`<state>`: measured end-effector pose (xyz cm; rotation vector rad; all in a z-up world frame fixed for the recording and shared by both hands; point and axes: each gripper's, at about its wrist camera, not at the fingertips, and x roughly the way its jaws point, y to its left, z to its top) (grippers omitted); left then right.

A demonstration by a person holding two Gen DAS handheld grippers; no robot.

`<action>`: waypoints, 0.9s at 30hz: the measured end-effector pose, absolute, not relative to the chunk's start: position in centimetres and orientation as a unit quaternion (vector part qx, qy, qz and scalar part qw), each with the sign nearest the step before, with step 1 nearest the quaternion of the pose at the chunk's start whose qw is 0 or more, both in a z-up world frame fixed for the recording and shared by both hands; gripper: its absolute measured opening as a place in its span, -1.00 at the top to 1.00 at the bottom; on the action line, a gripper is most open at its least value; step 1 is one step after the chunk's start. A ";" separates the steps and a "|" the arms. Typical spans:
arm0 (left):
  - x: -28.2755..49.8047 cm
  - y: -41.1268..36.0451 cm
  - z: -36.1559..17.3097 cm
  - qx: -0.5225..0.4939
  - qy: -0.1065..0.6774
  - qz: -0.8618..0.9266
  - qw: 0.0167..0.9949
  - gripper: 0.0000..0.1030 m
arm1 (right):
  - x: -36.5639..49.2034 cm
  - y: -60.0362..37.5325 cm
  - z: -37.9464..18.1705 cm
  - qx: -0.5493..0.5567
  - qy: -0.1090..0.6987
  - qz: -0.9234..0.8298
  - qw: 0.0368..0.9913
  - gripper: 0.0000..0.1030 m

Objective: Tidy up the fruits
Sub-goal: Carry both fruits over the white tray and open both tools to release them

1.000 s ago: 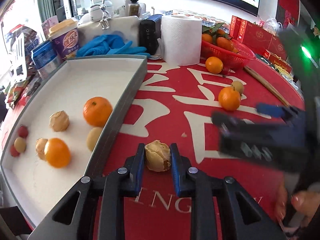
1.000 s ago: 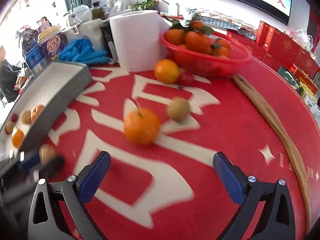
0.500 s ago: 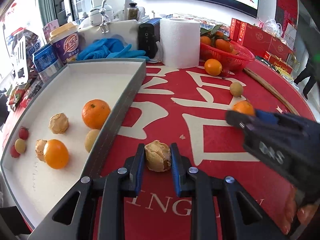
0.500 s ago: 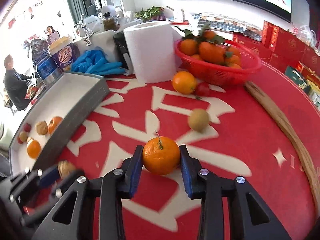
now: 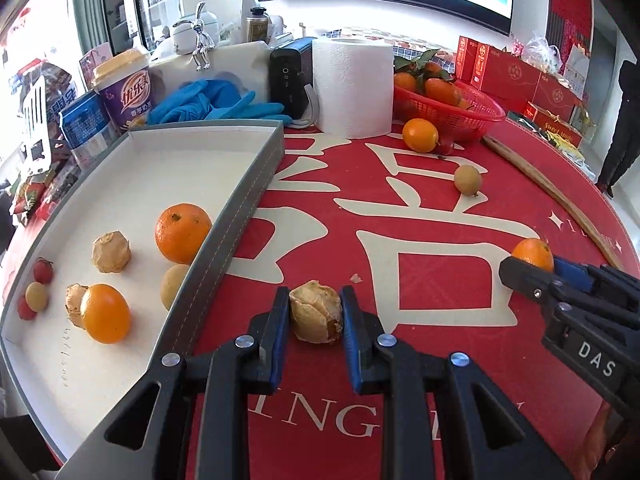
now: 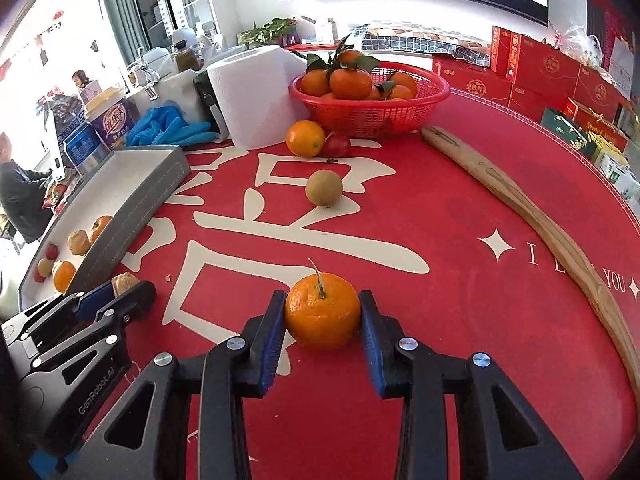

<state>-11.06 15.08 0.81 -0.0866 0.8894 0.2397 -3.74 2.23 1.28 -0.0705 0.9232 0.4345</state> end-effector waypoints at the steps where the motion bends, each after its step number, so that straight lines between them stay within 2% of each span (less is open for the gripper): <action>1: -11.1 15.0 0.8 -0.040 0.429 0.114 0.895 0.49 | -3.8 2.3 1.3 -0.034 0.441 0.209 0.872 0.28; 17: -13.0 16.1 5.7 -0.054 0.385 0.100 0.916 0.49 | -4.1 4.1 3.0 -0.027 0.439 0.239 0.866 0.28; 27: -13.9 20.2 7.4 -0.077 0.365 0.136 0.918 0.49 | -4.5 7.7 4.9 -0.039 0.428 0.276 0.860 0.28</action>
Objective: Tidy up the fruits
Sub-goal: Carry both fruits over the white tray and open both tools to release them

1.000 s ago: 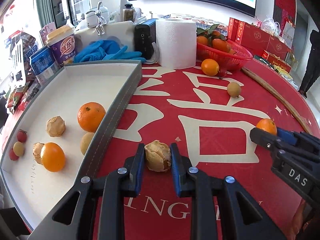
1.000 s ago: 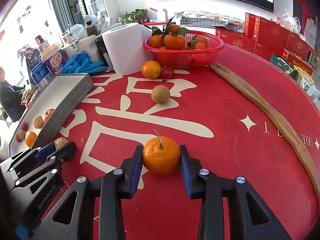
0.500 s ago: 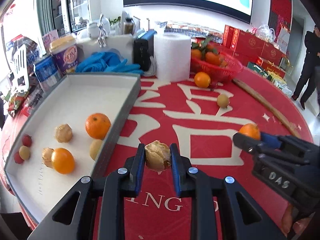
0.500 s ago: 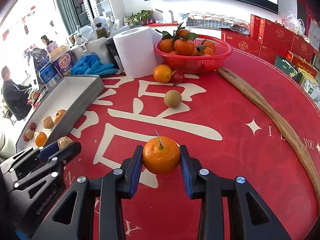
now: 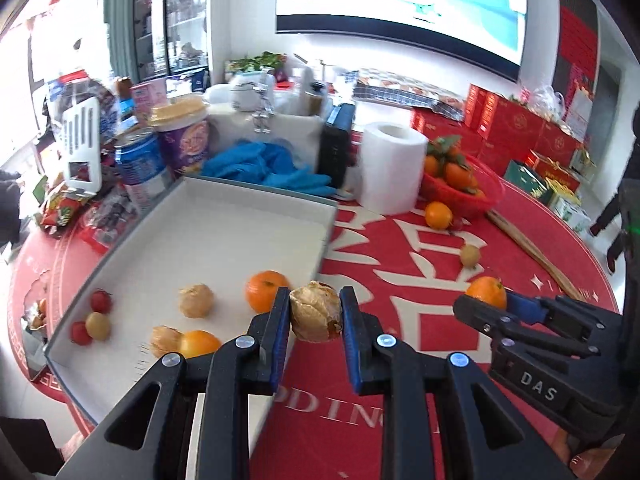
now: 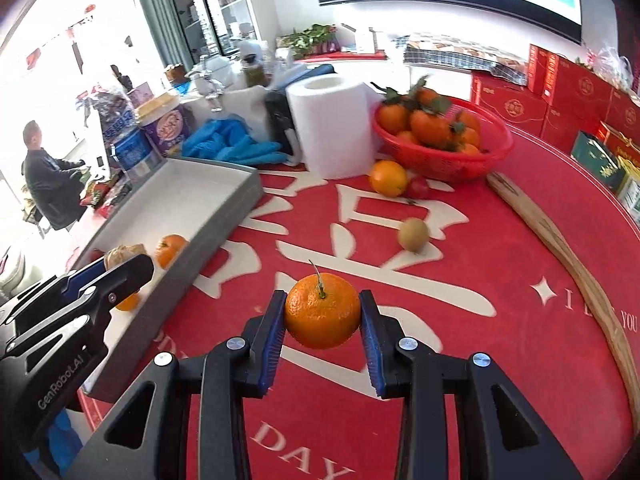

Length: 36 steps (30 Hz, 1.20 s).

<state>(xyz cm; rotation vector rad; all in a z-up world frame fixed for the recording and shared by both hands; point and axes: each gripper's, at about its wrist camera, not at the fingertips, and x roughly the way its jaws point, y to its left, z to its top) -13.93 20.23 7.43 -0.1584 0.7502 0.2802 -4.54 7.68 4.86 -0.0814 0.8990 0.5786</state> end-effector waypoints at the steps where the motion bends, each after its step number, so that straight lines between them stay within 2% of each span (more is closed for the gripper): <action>1: -14.1 20.8 7.5 -0.080 0.363 0.142 0.917 0.49 | -4.6 8.0 5.0 -0.040 0.427 0.279 0.859 0.28; 15: -16.0 29.8 6.8 -0.133 0.363 0.229 0.893 0.49 | -4.3 14.7 6.0 -0.041 0.448 0.341 0.825 0.28; 36: -15.8 33.0 2.9 -0.161 0.398 0.245 0.869 0.49 | -4.0 23.5 4.8 -0.088 0.466 0.377 0.796 0.28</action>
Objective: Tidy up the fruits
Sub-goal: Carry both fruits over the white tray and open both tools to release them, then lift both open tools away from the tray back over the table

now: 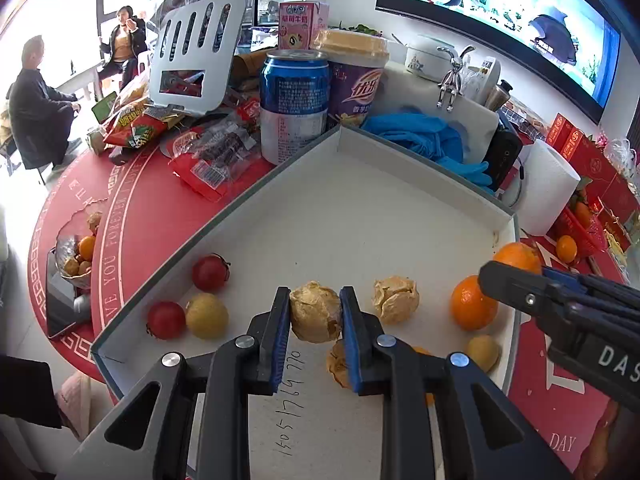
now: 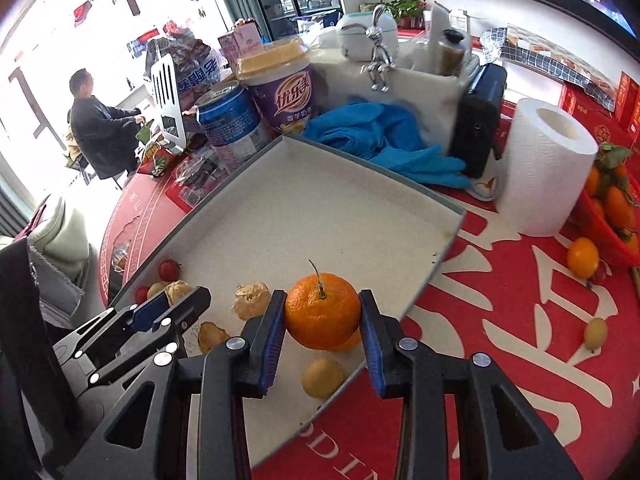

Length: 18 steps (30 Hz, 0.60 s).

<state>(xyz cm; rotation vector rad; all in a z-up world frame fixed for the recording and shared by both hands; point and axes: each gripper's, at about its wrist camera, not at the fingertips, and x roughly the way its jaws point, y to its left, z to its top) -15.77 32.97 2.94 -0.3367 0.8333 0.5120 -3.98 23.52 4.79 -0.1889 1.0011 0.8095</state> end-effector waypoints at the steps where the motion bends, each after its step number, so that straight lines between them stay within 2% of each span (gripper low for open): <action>1: -15.7 33.0 2.8 -0.161 0.400 0.245 0.869 0.49 | -4.0 23.7 4.7 -0.089 0.467 0.377 0.795 0.28; 11: -15.7 33.0 1.7 -0.171 0.405 0.245 0.864 0.47 | -3.8 24.6 3.9 -0.106 0.468 0.376 0.793 0.28; 13: -15.8 32.8 2.0 -0.169 0.396 0.248 0.868 0.34 | -3.8 24.9 3.9 -0.109 0.467 0.377 0.792 0.28; 15: -15.9 32.7 2.1 -0.168 0.395 0.254 0.867 0.02 | -3.7 25.0 3.8 -0.109 0.470 0.378 0.790 0.16; 16: -15.9 32.7 2.2 -0.168 0.393 0.254 0.868 -0.06 | -3.6 25.1 3.8 -0.107 0.470 0.378 0.790 -0.08; 17: -16.0 32.7 2.3 -0.169 0.390 0.256 0.868 -0.29 | -3.6 25.0 3.9 -0.104 0.469 0.378 0.791 -0.30; 18: -16.2 32.7 2.5 -0.170 0.386 0.258 0.869 -0.50 | -3.6 24.9 4.0 -0.100 0.467 0.379 0.792 -0.38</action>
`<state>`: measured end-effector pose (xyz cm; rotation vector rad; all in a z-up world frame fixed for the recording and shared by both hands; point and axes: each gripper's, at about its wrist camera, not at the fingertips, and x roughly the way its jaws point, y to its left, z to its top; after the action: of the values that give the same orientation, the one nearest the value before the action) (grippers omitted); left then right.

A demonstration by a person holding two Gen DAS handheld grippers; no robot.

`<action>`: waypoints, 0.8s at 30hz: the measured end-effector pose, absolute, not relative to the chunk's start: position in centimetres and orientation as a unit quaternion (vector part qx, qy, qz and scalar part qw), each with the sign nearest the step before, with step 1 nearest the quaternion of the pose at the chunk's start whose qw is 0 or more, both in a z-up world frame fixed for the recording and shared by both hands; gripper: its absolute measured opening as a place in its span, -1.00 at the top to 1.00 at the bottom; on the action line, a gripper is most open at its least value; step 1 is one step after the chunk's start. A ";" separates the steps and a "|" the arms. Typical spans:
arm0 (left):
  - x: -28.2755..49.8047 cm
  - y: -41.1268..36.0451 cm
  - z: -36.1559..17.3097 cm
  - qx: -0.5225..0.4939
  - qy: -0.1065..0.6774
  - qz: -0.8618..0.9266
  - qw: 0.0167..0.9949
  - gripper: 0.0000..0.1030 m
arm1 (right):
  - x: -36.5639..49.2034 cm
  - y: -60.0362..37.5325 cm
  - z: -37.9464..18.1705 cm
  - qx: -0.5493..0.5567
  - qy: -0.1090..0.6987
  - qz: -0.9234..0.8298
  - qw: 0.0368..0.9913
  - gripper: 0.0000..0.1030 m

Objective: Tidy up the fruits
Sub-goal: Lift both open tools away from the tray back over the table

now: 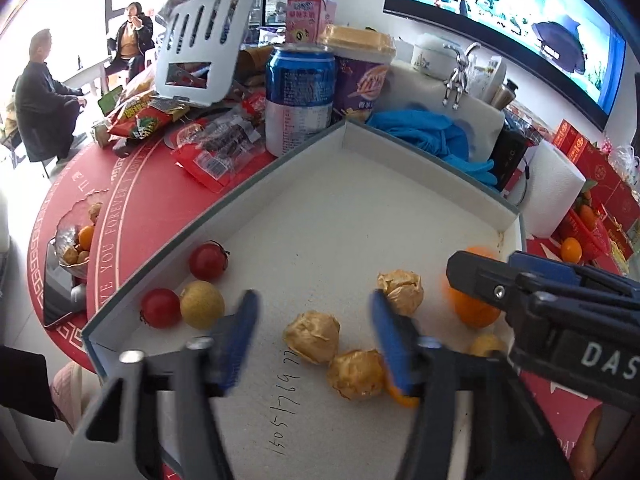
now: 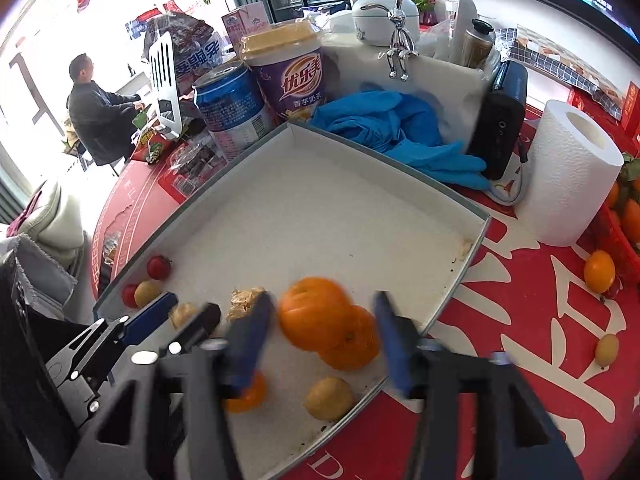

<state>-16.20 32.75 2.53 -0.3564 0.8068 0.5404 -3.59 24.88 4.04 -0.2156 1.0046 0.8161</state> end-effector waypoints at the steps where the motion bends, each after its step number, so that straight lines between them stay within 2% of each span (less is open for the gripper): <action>1: -16.3 32.8 2.7 -0.172 0.381 0.260 0.871 -0.57 | -3.6 24.8 4.2 -0.098 0.465 0.380 0.794 -0.48; 3: -16.5 32.7 2.8 -0.170 0.379 0.265 0.870 -0.58 | -3.6 24.4 4.6 -0.093 0.465 0.381 0.794 -0.64; 5: -16.4 32.6 2.8 -0.166 0.386 0.266 0.867 -0.58 | -3.5 23.9 5.0 -0.085 0.464 0.381 0.795 -1.00; 12: -16.7 30.8 4.6 -0.136 0.384 0.251 0.878 -0.58 | -2.5 19.7 6.3 -0.055 0.458 0.344 0.818 -1.00; 24: -14.7 23.4 6.9 -0.080 0.388 0.156 0.905 -0.58 | 0.9 6.7 2.5 -0.057 0.492 0.190 0.848 -1.00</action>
<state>-14.66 23.43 6.92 -0.1656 0.8024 0.3220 0.86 6.65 2.49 -0.1212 1.0367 0.4007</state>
